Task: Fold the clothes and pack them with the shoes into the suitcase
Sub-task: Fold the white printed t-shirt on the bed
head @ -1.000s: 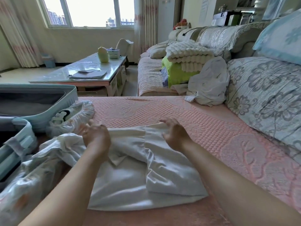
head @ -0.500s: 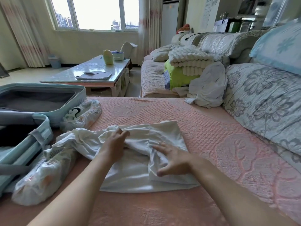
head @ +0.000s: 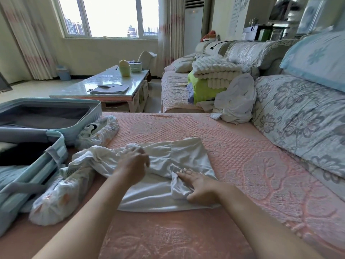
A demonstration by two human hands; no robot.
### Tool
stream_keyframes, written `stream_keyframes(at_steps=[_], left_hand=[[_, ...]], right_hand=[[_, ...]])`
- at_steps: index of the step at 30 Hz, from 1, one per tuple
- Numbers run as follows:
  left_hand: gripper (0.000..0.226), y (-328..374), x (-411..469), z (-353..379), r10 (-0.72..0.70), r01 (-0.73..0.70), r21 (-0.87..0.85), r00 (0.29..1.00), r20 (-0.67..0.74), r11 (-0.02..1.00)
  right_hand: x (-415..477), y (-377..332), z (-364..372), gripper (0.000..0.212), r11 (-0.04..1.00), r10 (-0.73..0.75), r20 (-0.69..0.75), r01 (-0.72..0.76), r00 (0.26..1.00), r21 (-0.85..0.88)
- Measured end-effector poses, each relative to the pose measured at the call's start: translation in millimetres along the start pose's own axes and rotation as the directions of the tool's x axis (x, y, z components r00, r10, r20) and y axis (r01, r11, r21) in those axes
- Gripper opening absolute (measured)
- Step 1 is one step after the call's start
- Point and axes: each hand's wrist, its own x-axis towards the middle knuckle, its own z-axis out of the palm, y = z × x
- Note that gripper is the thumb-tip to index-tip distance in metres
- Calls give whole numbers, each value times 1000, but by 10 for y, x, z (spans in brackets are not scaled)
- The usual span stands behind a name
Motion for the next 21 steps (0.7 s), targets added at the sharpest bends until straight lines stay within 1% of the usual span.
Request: stream_keyframes(at_steps=[1,2,3,4,5,6,7,9,11,12,13,14,15,16,17,18,19,20,21], left_hand=[[16,146,-35,7,142,-147,-90,988,-53,985],[15,306,-81,18,260,-268,-163,963,-64,950],[24,461,-136,49,357,-356,-216,933,-35,909],[37,601,-189,133,409,-383,-261,911,51,886],[46,717,-233,219,440,-388,-294,888,136,874],[47,790,-257,293,442,-371,-313,875,198,875],[39,833,-266,343,447,-369,-324,870,210,871],[23,862,-252,364,440,-365,-358,884,157,860],[18,887,-259,261,393,-322,-388,912,117,864],[17,904,-276,208,387,-309,-372,909,155,875],[16,925,-308,148,394,-304,-336,887,240,891],[15,936,-342,112,394,-293,-306,848,354,906],[14,938,-368,87,386,-266,-308,805,450,914],[16,937,-382,63,369,-210,-342,774,514,916],[23,937,-369,53,345,-141,-385,771,536,912],[29,937,-332,46,304,-87,-409,809,504,908],[32,933,-271,63,253,-75,-396,871,420,915],[31,940,-205,75,201,-89,-351,934,296,932],[28,940,-140,94,163,-110,-301,974,155,947]], right_hand=[[-40,20,-13,93,1000,10,7,-10,1000,-17],[-81,45,-24,98,998,28,15,-27,999,-53],[-110,81,-23,101,994,52,21,-50,998,-97],[-140,119,-14,101,988,81,23,-78,996,-137],[-168,154,-1,98,981,107,14,-103,994,-163],[-191,188,12,94,977,123,0,-121,992,-176],[-217,211,14,86,978,128,-15,-129,992,-166],[-270,220,-17,69,984,122,-65,-129,990,-123],[-309,218,-60,60,984,104,-118,-120,988,-135],[-323,222,-74,56,983,101,-130,-119,986,-142],[-332,227,-78,50,982,106,-139,-125,985,-139],[-335,227,-76,44,983,123,-146,-141,982,-120],[-335,222,-74,39,983,144,-155,-159,977,-92],[-326,213,-78,35,982,162,-177,-176,971,-69],[-310,204,-93,32,981,164,-220,-184,961,-70],[-275,196,-109,30,978,158,-274,-188,948,-85],[-231,188,-114,28,978,149,-329,-188,933,-92],[-170,179,-111,29,980,139,-367,-180,920,-79],[-93,171,-97,30,985,127,-394,-163,910,-59]])
